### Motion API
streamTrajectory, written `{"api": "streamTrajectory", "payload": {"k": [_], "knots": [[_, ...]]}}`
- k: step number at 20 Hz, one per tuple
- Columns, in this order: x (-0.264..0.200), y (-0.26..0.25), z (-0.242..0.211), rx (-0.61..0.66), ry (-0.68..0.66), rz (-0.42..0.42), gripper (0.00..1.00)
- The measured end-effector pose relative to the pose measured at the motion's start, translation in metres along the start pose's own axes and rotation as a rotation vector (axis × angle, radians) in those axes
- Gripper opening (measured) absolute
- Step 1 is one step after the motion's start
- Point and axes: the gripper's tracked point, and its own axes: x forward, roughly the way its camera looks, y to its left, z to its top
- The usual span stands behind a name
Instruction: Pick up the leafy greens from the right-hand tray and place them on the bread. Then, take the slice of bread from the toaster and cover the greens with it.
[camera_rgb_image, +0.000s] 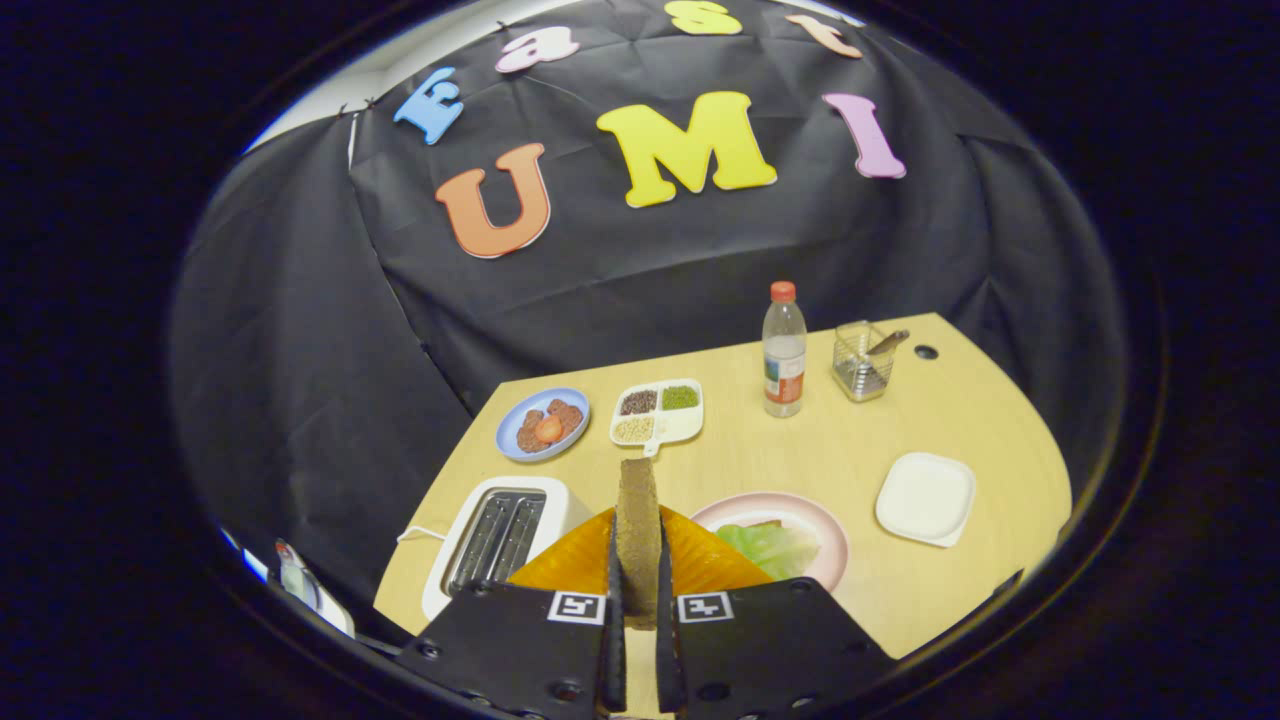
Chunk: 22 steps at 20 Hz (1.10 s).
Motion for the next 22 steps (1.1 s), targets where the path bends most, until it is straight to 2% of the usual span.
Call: {"api": "streamTrajectory", "payload": {"k": [3,7,13,21,22], "knots": [[0.023,-0.035,-0.011,0.039,0.029,-0.01,0.12],[0.045,-0.048,-0.023,0.122,0.047,0.082,0.12],[0.074,-0.07,-0.048,0.215,0.081,0.174,0.11],[0.094,-0.114,-0.068,0.239,0.096,0.131,0.12],[0.096,-0.118,-0.069,0.226,0.092,0.122,0.14]]}}
